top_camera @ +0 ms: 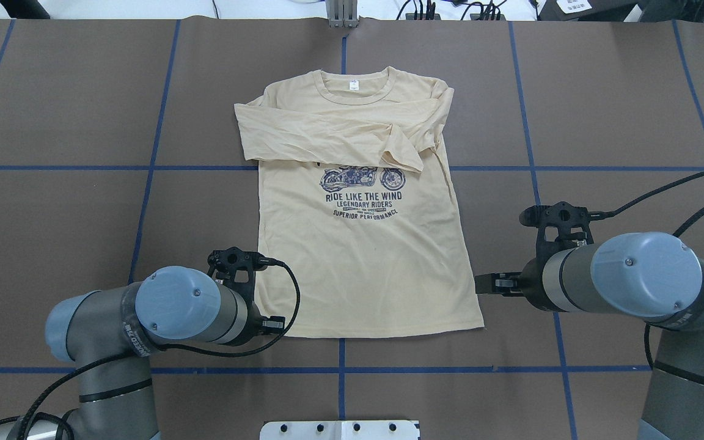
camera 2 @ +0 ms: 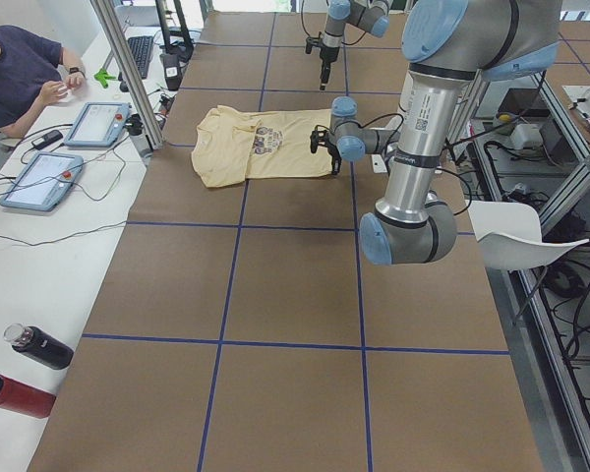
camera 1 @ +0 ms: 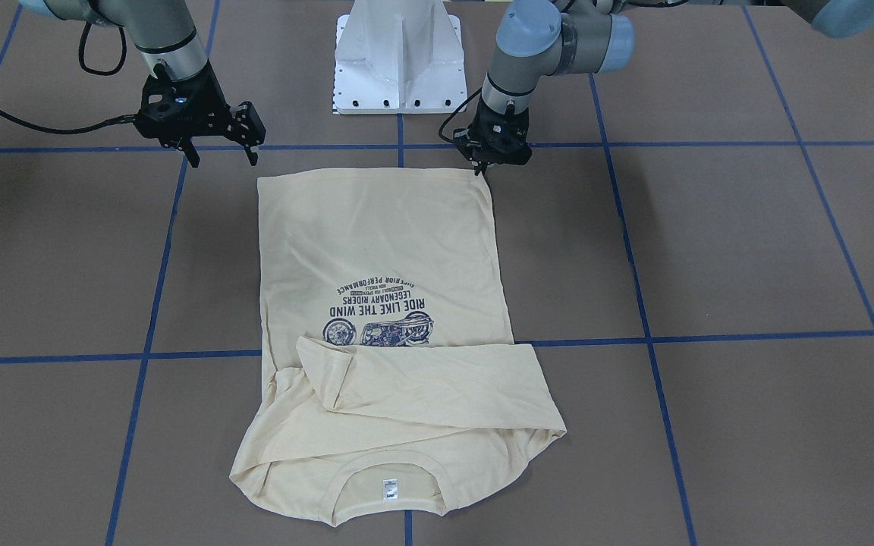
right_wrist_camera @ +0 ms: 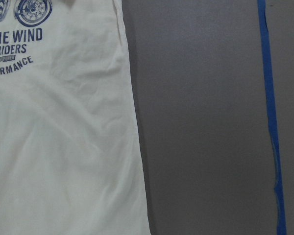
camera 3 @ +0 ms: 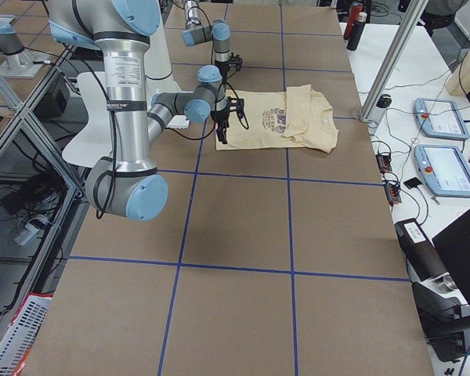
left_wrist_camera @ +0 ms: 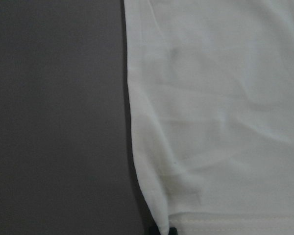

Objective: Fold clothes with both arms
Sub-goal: 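Lower both grippers onto the hem corners nearest the robot and grasp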

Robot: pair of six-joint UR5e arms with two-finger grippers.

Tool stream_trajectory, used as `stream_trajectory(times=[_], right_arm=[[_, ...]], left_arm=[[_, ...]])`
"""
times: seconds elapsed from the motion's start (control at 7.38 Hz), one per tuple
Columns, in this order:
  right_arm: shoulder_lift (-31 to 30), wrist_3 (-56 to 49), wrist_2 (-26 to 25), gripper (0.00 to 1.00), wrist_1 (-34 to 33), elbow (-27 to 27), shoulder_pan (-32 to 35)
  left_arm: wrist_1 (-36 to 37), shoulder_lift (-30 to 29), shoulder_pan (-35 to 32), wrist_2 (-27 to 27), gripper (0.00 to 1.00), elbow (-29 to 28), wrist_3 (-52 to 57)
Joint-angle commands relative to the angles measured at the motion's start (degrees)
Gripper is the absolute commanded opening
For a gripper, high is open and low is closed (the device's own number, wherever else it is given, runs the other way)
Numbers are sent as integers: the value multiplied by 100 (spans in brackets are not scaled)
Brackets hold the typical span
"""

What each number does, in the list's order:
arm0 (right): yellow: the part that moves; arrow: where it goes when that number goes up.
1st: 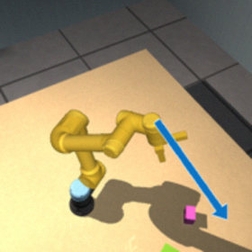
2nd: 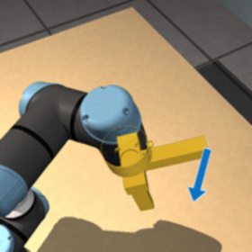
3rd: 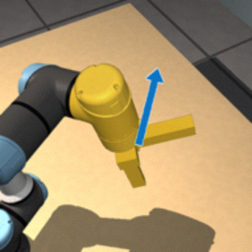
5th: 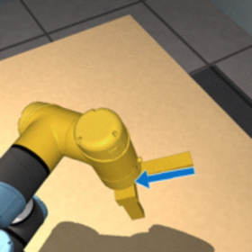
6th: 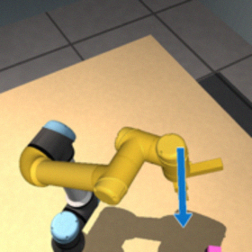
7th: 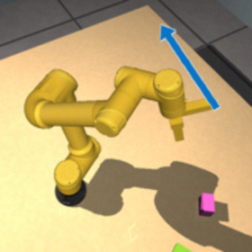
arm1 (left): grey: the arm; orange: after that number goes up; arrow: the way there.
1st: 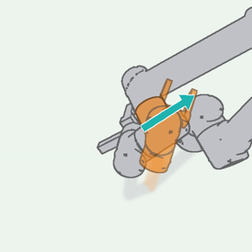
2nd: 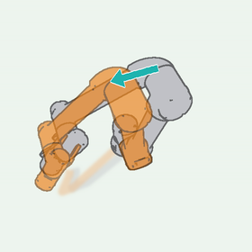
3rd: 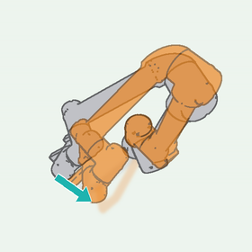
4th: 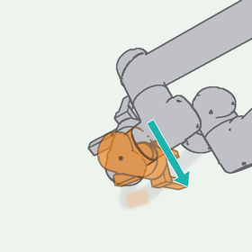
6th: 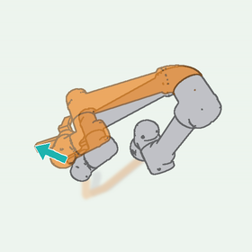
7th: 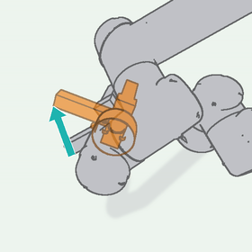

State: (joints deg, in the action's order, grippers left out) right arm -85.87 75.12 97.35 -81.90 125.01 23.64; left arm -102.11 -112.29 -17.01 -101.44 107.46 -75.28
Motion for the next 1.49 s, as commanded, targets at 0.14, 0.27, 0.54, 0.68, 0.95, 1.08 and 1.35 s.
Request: stream_trajectory(times=[0.14, 0.27, 0.54, 0.68, 0.95, 1.08, 1.35], right_arm=[[35, 90, -330, 100, 25, -143, -255], [18, 116, -330, 100, 164, -178, -264], [-44, 178, -330, 99, 532, -370, -255], [-44, 457, -339, 99, 900, -546, -281], [-70, 879, -609, 97, 1079, -591, -595], [-53, 1107, -968, 89, 1088, -626, -885], [17, 1224, -1129, 64, 1088, -766, -1150]], left_arm=[[-2, -30, -4, -7, 0, 91, -4], [-2, -4, -4, -7, 0, 187, -4], [-2, 5, -13, -7, 0, 284, -13], [-2, 5, -13, -7, 0, 293, -13], [-2, -12, 5, 2, 0, 302, -21], [7, -12, 22, 11, 0, 337, -65], [33, -12, 23, 19, 0, 346, -83]])
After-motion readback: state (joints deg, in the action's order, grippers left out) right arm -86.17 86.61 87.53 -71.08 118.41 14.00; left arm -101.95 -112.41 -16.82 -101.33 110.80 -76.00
